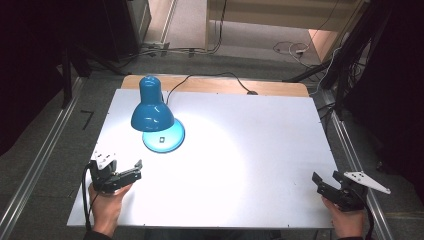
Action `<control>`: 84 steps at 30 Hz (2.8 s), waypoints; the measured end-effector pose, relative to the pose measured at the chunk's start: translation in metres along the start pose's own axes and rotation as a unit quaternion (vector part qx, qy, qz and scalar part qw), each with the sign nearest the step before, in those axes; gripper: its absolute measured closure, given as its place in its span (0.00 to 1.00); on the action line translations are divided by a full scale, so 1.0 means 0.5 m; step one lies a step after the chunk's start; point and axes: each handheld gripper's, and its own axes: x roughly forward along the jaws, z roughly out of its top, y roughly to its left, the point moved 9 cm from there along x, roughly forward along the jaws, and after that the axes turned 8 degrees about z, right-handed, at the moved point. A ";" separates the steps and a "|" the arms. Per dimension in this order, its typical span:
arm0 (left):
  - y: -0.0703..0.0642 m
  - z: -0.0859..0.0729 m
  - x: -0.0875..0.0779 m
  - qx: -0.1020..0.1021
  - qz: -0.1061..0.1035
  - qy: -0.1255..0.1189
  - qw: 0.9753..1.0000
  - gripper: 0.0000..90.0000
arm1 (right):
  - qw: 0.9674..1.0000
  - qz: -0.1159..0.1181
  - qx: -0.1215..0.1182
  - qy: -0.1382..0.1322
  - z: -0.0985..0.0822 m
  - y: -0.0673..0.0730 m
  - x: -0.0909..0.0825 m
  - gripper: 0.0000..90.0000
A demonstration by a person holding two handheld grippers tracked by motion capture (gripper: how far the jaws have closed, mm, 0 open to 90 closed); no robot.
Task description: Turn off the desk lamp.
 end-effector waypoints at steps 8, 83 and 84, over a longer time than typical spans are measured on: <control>-0.009 0.005 0.003 -0.001 -0.001 -0.004 1.000 0.08 | 1.000 -0.001 -0.001 0.000 0.000 0.001 0.000 0.24; -0.105 0.023 0.052 0.000 -0.005 -0.038 0.999 0.30 | 1.000 0.001 -0.003 0.001 0.000 0.002 0.002 0.24; -0.107 0.023 0.053 0.001 -0.004 -0.038 0.999 0.30 | 1.000 0.001 -0.004 0.002 0.000 0.001 0.002 0.24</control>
